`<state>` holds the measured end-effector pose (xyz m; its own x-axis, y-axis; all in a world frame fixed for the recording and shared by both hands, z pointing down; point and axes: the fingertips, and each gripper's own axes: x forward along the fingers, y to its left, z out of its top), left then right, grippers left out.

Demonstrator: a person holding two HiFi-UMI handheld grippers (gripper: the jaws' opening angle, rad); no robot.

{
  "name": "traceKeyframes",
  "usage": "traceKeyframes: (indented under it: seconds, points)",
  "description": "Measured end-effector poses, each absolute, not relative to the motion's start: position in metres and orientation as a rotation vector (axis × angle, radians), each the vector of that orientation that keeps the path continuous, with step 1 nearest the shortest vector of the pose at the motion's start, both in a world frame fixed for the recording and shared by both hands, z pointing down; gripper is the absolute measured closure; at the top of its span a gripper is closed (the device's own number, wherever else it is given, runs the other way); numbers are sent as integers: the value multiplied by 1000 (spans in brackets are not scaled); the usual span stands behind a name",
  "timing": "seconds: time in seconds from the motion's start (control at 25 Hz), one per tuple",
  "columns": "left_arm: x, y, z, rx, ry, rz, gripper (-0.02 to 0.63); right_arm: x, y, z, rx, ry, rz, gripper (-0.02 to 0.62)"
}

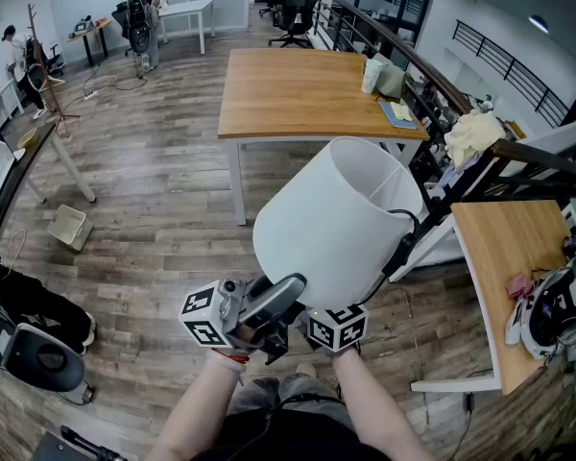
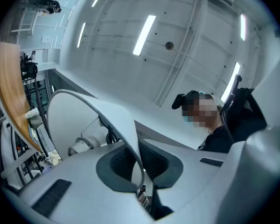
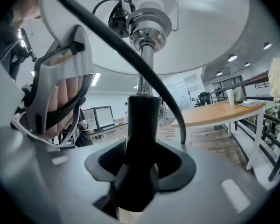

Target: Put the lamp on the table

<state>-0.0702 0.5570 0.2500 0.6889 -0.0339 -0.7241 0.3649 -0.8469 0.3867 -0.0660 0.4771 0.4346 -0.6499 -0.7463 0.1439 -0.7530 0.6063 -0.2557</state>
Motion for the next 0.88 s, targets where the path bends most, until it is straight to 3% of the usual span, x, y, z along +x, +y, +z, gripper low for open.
traceKeyframes:
  seconds: [0.88]
  points:
    - [-104,534,256,2265,235,-1217,595,-68,476,440,1326,-2765,368,402]
